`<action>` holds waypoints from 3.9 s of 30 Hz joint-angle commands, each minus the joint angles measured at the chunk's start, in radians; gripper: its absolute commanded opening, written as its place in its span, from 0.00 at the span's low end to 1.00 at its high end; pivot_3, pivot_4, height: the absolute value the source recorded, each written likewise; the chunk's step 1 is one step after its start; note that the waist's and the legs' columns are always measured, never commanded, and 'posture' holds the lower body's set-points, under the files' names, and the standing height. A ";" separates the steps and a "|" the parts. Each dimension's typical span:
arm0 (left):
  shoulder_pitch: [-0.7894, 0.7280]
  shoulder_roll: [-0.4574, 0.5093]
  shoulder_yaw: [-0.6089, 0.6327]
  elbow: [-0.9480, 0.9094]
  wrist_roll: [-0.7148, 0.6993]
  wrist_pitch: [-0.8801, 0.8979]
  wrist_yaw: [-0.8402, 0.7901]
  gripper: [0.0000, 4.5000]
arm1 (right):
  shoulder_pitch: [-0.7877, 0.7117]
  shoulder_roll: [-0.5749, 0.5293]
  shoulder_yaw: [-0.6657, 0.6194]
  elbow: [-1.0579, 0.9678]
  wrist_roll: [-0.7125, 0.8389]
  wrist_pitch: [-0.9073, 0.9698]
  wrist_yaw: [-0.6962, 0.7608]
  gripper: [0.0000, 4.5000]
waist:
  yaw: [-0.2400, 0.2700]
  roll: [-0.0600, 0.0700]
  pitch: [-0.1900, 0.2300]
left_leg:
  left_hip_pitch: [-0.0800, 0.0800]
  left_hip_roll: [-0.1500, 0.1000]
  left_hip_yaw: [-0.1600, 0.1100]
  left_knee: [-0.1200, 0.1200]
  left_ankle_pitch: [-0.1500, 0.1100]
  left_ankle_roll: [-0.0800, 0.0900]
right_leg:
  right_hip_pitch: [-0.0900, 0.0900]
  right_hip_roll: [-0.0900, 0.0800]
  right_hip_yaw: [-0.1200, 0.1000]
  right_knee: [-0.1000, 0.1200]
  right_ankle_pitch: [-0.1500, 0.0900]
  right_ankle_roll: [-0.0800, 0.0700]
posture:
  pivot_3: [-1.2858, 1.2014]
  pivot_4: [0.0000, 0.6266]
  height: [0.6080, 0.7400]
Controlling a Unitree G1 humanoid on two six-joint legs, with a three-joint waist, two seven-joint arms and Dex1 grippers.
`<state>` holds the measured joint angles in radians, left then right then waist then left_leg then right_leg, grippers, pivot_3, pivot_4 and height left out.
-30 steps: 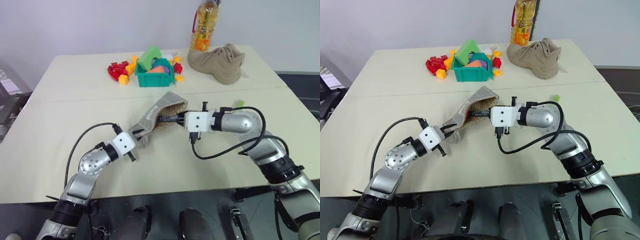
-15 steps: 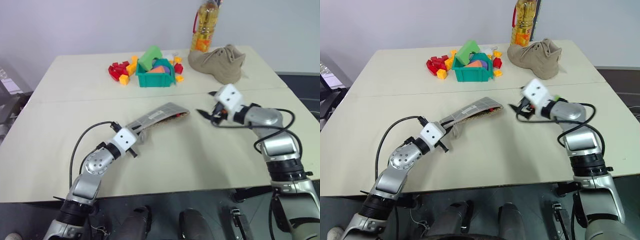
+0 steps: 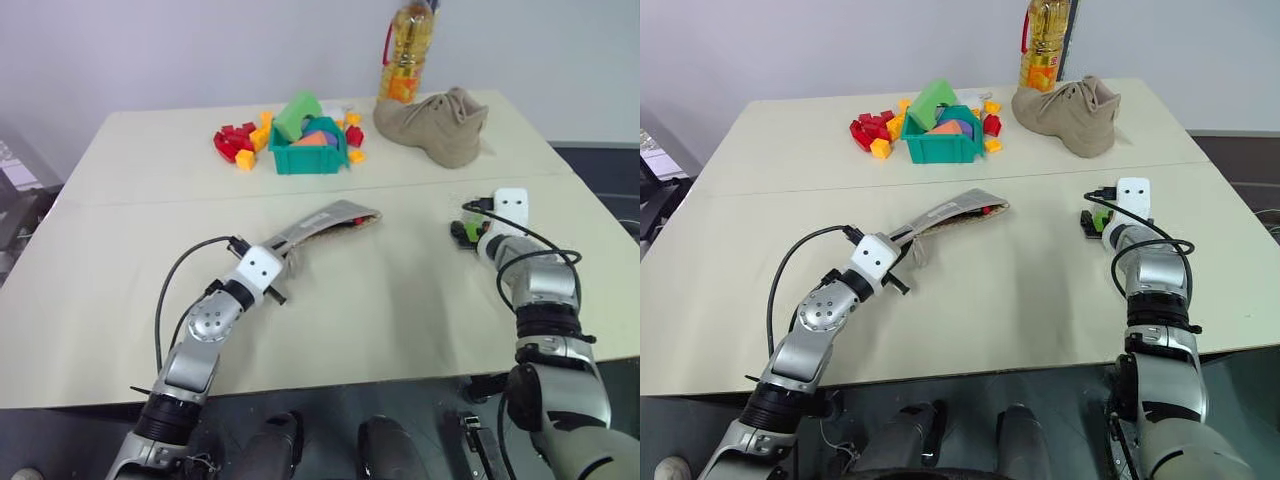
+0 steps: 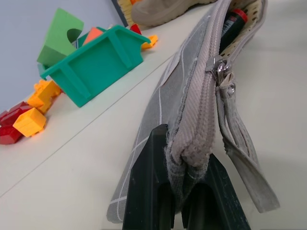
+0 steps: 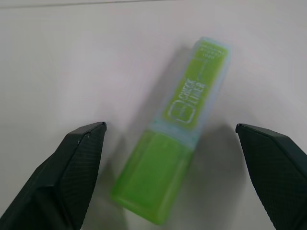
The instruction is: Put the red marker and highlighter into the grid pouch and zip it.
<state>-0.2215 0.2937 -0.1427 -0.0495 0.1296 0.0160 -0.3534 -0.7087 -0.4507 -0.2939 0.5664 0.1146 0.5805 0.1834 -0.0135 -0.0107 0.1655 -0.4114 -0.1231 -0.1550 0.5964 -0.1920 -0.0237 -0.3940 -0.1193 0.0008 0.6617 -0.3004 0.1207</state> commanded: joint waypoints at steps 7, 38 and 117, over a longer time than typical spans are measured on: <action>-0.031 0.018 0.029 0.003 -0.011 -0.015 0.004 0.00 | -0.001 -0.027 0.083 -0.083 -0.024 -0.028 0.024 0.20 | -0.002 0.000 0.000 | 0.000 0.000 0.000 0.000 0.000 0.000 | 0.000 0.000 0.000 0.000 0.000 0.000 | 0.52 0.24 1.00; -0.039 0.035 0.007 -0.011 -0.029 -0.097 -0.059 0.00 | 0.154 -0.194 0.451 -0.591 -0.078 -0.351 0.660 0.20 | 0.003 -0.001 0.001 | 0.000 0.000 -0.002 0.001 0.000 0.000 | 0.001 0.000 -0.001 -0.001 0.000 0.001 | 0.52 0.24 1.00; -0.152 -0.081 0.145 -0.064 -0.330 0.308 -0.015 0.00 | 0.021 -0.040 0.271 -0.616 0.093 0.020 0.360 0.01 | 0.001 -0.003 0.001 | 0.000 -0.001 -0.002 0.001 0.000 0.000 | 0.000 0.000 -0.001 0.000 0.000 0.001 | 0.52 0.24 1.00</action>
<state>-0.3918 0.1636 -0.0226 -0.1003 -0.2257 0.3817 -0.3447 -0.6469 -0.4201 0.0614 -0.0763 0.2383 0.6425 0.5604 -0.0125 -0.0133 0.1667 -0.4118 -0.1237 -0.1569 0.5977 -0.1922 -0.0238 -0.3940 -0.1190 0.0000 0.6618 -0.3006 0.1217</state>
